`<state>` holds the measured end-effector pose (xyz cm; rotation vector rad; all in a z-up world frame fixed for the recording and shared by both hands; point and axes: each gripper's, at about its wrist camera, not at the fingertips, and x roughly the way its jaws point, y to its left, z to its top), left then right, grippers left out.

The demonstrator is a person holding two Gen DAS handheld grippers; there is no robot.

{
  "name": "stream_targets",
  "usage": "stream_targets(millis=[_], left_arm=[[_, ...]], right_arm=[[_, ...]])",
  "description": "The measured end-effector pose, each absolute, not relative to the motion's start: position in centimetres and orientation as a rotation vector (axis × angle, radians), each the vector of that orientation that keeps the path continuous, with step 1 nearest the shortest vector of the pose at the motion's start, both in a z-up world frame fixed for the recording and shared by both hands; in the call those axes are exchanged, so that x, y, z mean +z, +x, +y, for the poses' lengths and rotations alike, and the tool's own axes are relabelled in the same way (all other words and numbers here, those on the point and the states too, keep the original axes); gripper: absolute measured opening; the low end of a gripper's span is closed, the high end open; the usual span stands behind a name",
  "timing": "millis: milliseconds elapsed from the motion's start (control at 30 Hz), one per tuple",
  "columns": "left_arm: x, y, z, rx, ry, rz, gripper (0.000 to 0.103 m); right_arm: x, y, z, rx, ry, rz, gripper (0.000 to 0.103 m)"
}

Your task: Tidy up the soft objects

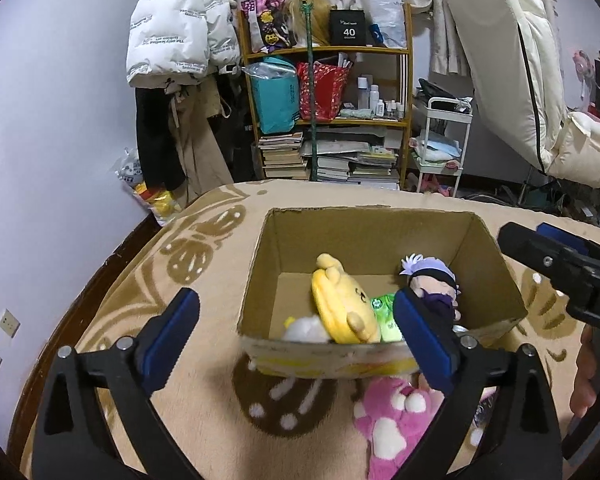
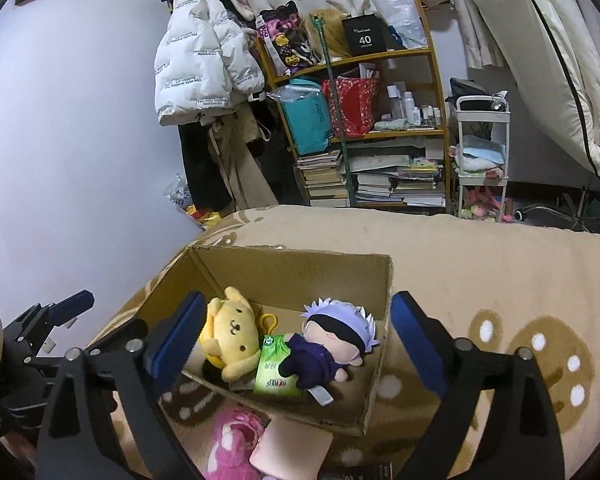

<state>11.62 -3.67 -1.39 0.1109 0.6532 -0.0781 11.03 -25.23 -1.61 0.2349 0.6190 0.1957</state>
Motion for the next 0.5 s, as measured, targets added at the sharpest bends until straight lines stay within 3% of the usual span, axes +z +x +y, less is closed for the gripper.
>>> stream_targets(millis=[500], left_arm=[[0.0,6.0,-3.1,-0.067,0.084,0.701,0.099]], right_arm=[[-0.2,5.8,-25.8,0.149,0.244,0.647,0.103]])
